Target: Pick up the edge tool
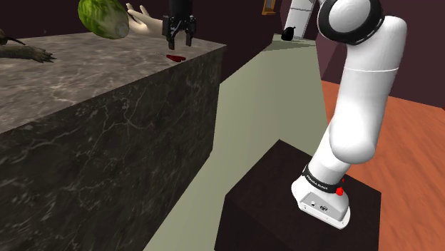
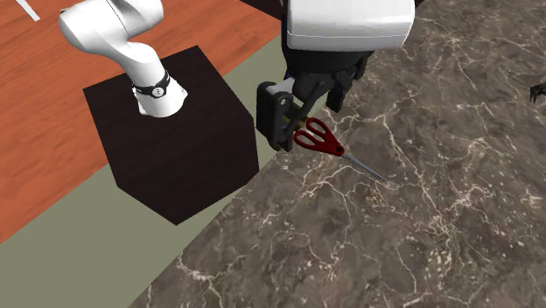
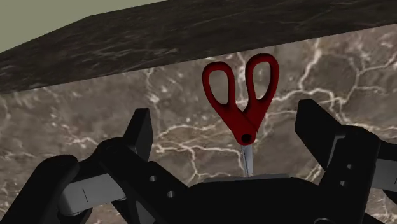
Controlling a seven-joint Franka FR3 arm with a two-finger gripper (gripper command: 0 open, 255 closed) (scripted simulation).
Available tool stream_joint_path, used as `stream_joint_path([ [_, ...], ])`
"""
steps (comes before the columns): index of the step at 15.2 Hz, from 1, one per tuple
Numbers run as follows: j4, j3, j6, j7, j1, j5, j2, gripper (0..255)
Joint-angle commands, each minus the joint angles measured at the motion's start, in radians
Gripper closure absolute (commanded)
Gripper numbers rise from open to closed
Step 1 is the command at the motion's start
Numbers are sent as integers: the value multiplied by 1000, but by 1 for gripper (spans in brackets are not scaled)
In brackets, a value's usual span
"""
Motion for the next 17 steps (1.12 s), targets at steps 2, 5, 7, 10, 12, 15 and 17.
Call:
stream_joint_path([
  [2,235,12,-82,-10,27,-16,155,0],
  [5,204,12,-53,-11,27,-16,153,0],
  [7,155,12,-18,-10,25,-14,139,0],
  [10,75,12,41,-10,21,-12,119,0],
  [12,75,12,42,-10,21,-12,119,0],
  [15,75,12,42,-10,21,-12,119,255],
  [17,76,12,45,-9,21,-12,123,255],
])
